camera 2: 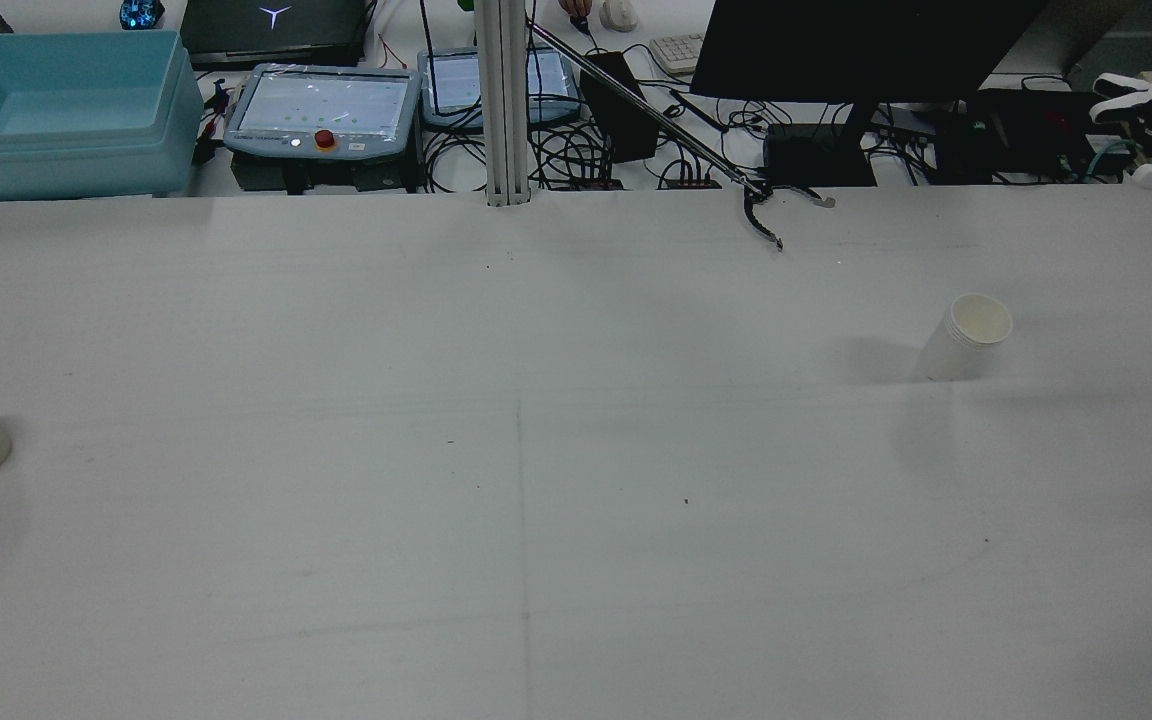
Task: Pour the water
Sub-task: 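Close the left hand around the beige paper cup beside it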
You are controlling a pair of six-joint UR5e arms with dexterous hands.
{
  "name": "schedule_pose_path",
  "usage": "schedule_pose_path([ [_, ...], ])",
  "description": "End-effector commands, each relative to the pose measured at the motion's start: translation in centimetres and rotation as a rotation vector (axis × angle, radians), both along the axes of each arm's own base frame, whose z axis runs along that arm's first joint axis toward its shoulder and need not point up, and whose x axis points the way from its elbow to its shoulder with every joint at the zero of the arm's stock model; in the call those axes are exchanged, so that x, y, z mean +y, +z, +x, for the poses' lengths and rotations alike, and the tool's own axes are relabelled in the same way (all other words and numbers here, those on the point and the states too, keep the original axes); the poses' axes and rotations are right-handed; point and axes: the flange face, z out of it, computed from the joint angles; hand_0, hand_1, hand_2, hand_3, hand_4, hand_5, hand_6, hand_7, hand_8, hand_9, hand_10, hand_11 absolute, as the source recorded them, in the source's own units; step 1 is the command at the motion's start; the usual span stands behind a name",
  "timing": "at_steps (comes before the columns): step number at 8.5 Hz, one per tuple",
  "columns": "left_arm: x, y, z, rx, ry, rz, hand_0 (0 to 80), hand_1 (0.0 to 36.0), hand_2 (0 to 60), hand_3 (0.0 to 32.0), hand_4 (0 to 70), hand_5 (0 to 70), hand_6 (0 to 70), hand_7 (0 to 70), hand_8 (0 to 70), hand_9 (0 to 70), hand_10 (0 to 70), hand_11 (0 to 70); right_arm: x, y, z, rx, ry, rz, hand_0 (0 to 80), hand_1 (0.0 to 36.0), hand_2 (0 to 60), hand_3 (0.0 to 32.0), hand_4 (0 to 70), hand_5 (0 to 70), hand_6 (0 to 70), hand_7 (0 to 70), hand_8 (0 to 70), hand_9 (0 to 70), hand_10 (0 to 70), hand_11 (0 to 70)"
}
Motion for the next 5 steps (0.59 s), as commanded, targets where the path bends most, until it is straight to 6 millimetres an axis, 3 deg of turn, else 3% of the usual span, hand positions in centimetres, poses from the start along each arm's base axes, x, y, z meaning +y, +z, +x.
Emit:
schedule_pose_path([
  [1, -1.3, -1.2, 1.1, -0.039, 0.021, 0.012, 52.1, 14.8, 2.9, 0.0, 15.3, 1.0, 6.4, 6.9, 1.1, 0.0, 2.0, 4.7, -0.1, 0.4, 0.0, 0.005, 0.001, -0.006, 55.0, 21.1, 9.5, 0.0, 16.4, 19.4, 7.8, 12.3, 0.5, 1.0, 0.0, 1.2],
  [3, -2.6, -2.1, 3.3, -0.06, 0.052, 0.026, 54.3, 17.0, 3.1, 0.0, 15.1, 1.6, 6.8, 7.5, 1.2, 0.1, 2.0, 5.0, -0.1, 0.4, -0.1, 0.005, 0.0, -0.006, 54.3, 20.1, 8.2, 0.0, 16.5, 19.3, 7.6, 12.0, 0.5, 1.0, 0.0, 1.3],
  [4, -3.1, -2.4, 4.7, -0.06, 0.072, 0.027, 53.7, 16.5, 3.1, 0.0, 13.9, 1.2, 6.1, 7.2, 0.9, 0.0, 1.8, 4.6, -0.1, 0.5, -0.1, 0.005, -0.002, -0.006, 54.1, 19.8, 7.8, 0.0, 16.0, 19.0, 7.2, 11.7, 0.4, 0.9, 0.0, 1.1],
  [5, -3.1, -2.4, 4.8, -0.059, 0.069, 0.025, 54.5, 17.4, 3.2, 0.0, 14.2, 1.8, 6.5, 7.7, 1.0, 0.1, 1.7, 4.5, 0.0, 0.6, -0.1, 0.006, -0.002, -0.009, 53.9, 19.5, 7.8, 0.0, 16.5, 19.1, 7.3, 11.8, 0.4, 0.9, 0.0, 1.2],
])
